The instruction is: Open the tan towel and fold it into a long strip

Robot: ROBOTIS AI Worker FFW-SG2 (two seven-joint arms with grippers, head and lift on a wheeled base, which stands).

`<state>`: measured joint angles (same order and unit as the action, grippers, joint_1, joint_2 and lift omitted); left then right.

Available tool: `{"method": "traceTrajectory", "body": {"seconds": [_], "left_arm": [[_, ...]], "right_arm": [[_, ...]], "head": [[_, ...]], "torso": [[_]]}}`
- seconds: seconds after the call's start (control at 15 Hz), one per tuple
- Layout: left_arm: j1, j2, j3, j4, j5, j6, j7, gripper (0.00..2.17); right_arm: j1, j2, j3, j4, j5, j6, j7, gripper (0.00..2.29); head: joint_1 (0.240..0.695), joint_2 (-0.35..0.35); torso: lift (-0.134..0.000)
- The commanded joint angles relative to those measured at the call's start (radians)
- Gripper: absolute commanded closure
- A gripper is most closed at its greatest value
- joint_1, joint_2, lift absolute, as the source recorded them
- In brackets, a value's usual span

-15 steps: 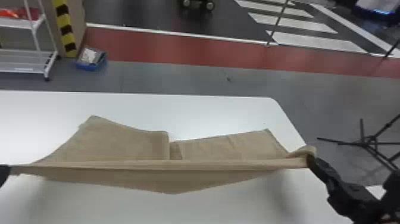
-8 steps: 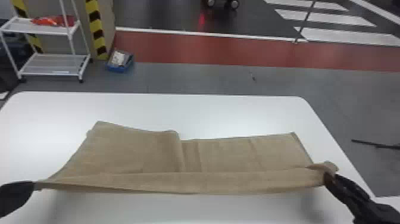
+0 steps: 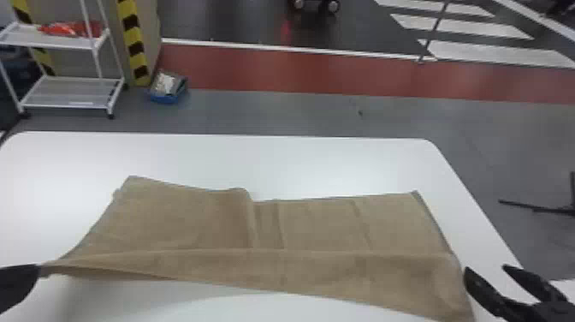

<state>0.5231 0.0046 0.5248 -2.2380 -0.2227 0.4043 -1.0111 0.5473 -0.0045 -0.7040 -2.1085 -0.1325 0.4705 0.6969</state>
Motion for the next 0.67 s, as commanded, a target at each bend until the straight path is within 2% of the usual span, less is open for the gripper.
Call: {"method": "traceTrajectory", "body": {"seconds": [0.0,0.13,0.27,0.33,0.4,0.53,0.6], "left_arm": [[0.001,-0.007,0.001,-0.002,-0.001,0.000,-0.001,1.73],[0.000,-0.007,-0.002,-0.005,-0.004,0.000,0.000,1.73],[-0.005,-0.007,-0.005,-0.003,-0.009,0.003,0.000,1.73],[-0.006,-0.007,-0.005,-0.003,-0.010,0.003,0.000,1.73],[-0.006,-0.007,-0.006,-0.005,-0.010,0.003,0.000,1.73],[-0.006,-0.007,-0.006,-0.003,-0.012,0.003,-0.001,1.73],[-0.006,-0.007,-0.006,-0.002,-0.014,0.003,-0.001,1.73]], "right_arm": [[0.046,-0.011,-0.015,-0.039,0.212,-0.229,0.096,0.05],[0.094,-0.052,-0.015,-0.064,0.361,-0.404,0.196,0.07],[0.125,-0.083,-0.023,-0.084,0.433,-0.468,0.273,0.09],[0.135,-0.091,-0.023,-0.096,0.498,-0.468,0.303,0.10],[0.145,-0.103,-0.009,-0.099,0.580,-0.468,0.326,0.11],[0.146,-0.126,0.035,-0.088,0.732,-0.456,0.332,0.12],[0.143,-0.140,0.054,-0.076,0.778,-0.437,0.332,0.12]], "head": [[0.695,-0.197],[0.695,-0.197],[0.695,-0.172],[0.695,-0.162],[0.695,-0.158],[0.695,-0.163],[0.695,-0.169]], "torso": [[-0.121],[-0.121],[-0.121],[-0.121],[-0.121],[-0.121],[-0.121]]}}
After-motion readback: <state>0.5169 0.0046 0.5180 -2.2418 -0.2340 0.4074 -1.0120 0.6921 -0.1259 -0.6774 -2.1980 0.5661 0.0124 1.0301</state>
